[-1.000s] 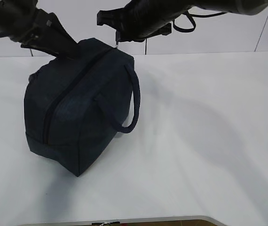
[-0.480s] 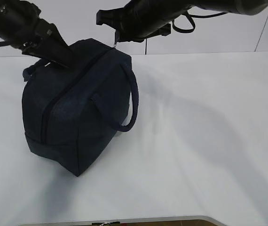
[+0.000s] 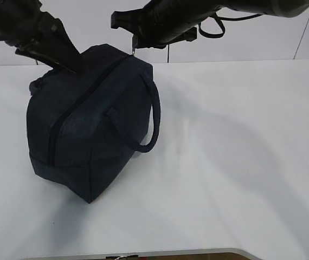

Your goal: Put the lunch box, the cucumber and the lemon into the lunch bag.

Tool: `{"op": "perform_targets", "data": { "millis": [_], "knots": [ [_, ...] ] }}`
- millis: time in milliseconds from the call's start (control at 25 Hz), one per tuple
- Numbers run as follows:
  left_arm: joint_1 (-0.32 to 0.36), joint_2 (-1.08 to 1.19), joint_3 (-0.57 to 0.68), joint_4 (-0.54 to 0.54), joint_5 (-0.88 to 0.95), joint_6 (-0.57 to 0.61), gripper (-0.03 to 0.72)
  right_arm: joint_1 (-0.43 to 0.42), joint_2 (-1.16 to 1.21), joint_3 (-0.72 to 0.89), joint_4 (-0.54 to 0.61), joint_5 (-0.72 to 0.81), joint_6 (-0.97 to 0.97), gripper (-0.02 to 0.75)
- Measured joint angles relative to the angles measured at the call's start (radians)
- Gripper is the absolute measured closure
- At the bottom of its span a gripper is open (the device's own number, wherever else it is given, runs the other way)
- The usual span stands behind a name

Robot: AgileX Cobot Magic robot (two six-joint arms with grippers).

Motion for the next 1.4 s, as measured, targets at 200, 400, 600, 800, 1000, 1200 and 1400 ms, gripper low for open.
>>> {"op": "perform_targets", "data": {
  "millis": [200,400,600,800,1000,1200,1400],
  "knots": [
    [0.0,0.06,0.0,0.002,0.003,-0.002,0.335,0.0,0.0,0.0,0.007,0.0,0.0,0.733],
    [0.0,0.075,0.0,0.002,0.004,0.018,0.518,0.0,0.001,0.0,0.008,-0.001,0.0,0.733],
    [0.0,0.075,0.0,0.004,0.061,0.062,0.695,0.0,0.023,-0.005,0.006,-0.021,0.0,0.733],
    [0.0,0.075,0.0,0.027,0.076,0.074,0.701,-0.017,0.059,-0.006,0.006,-0.045,-0.002,0.733],
    [0.0,0.075,-0.004,0.027,0.062,0.075,0.702,-0.059,0.087,-0.006,0.041,-0.045,-0.002,0.733],
    [0.0,0.075,-0.004,0.025,0.046,0.079,0.703,-0.083,0.116,-0.007,0.113,-0.063,-0.002,0.733],
    [0.0,0.075,-0.004,0.025,0.048,0.105,0.703,-0.091,0.166,-0.014,0.23,-0.082,-0.002,0.733]
  ]
}}
